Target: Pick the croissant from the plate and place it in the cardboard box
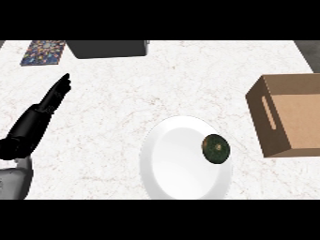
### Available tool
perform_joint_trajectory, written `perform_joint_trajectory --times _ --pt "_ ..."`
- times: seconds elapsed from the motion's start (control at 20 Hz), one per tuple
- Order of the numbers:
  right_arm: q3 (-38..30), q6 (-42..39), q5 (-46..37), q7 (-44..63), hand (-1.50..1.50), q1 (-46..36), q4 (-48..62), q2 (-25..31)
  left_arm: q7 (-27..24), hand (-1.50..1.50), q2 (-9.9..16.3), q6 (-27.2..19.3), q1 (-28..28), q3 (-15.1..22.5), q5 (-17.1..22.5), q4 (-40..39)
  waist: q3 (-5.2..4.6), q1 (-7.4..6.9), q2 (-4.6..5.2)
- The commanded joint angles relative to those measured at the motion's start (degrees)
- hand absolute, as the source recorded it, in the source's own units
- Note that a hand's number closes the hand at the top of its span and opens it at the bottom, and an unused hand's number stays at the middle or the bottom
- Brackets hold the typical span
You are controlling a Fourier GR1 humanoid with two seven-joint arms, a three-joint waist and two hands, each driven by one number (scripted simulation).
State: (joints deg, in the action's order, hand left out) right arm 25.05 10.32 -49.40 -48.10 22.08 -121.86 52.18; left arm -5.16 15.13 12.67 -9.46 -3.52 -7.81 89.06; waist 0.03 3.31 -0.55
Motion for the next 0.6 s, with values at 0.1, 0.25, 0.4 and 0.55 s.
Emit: perform_joint_trajectory --times 0.1,0.25,0.4,0.55 --pt "-16.1 2.0 20.7 -2.7 1.50 9.6 -7.5 5.6 0.2 0.00 0.7 0.8 0.8 -1.1 1.1 0.7 -0.05 -0.27 0.09" --pt "-22.3 -0.9 31.9 1.2 1.50 11.6 -7.2 4.2 0.9 0.00 -0.4 0.2 1.5 0.2 0.4 2.4 -0.09 -0.30 0.06" --pt "-30.4 -3.8 41.8 4.1 1.50 11.0 -3.0 4.0 3.4 0.00 -0.1 1.5 -0.1 0.0 1.7 2.9 -0.04 -1.23 0.28" --pt "-37.9 -8.5 51.3 10.5 1.50 7.0 -1.3 5.5 1.3 0.00 0.0 2.4 -1.3 0.1 1.8 0.6 -0.13 -2.24 0.57"
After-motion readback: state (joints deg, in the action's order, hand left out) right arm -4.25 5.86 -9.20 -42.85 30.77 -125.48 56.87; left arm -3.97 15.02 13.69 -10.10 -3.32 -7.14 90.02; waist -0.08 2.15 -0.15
